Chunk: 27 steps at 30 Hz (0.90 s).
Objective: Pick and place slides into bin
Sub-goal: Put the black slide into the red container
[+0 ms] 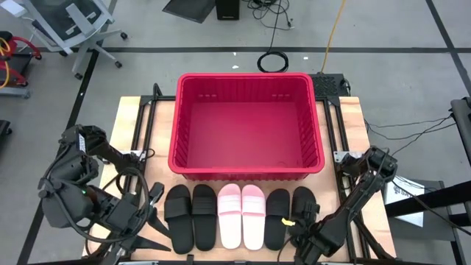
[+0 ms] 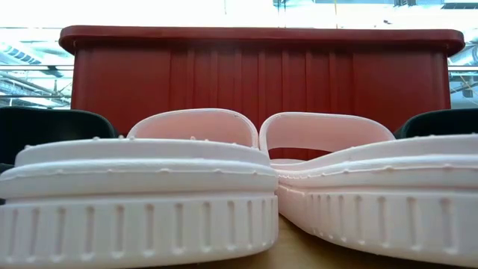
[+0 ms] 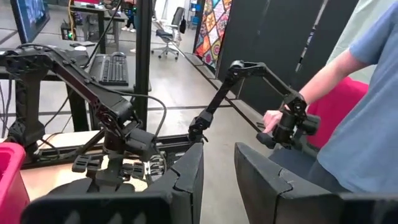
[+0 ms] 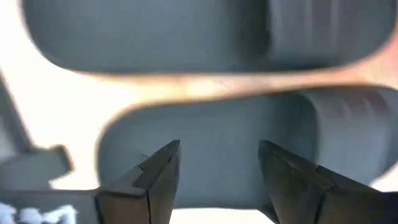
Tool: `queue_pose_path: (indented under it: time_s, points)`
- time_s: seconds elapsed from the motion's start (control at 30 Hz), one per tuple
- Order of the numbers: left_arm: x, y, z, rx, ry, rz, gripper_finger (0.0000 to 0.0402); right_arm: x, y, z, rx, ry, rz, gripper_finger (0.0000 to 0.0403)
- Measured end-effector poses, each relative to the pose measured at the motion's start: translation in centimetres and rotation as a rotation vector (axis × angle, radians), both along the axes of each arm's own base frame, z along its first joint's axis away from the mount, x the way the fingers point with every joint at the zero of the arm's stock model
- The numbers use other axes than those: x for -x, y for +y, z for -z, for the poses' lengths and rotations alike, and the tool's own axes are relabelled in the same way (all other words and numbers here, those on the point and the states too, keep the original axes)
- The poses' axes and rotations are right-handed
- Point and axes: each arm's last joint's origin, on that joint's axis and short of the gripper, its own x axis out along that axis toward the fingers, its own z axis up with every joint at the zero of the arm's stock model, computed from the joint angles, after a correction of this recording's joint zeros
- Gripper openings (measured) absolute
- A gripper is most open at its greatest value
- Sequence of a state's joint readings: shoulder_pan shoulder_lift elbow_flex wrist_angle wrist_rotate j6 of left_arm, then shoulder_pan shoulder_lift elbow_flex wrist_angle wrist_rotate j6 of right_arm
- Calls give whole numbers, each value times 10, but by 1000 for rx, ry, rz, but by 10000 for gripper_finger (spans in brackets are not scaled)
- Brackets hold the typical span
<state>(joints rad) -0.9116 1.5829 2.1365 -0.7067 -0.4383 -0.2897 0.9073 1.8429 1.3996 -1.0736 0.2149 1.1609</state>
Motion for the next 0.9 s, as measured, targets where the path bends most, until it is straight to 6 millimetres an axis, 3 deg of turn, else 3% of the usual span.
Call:
queue_pose_path:
  time_s: [0.23, 0.47, 0.63, 0.9]
  points:
    - [1, -1, 0, -2, 3, 51, 88, 2, -4, -18, -13, -101, 12, 205]
    - [1, -1, 0, -37, -15, 61, 88, 9, -18, -31, 64, -79, 2, 205]
    - [1, -1, -1, -35, -22, 62, 88, 10, -25, -21, 122, -60, -26, 205]
    - [1, -1, -1, -36, -23, 62, 88, 16, -40, 13, 145, -14, 52, 205]
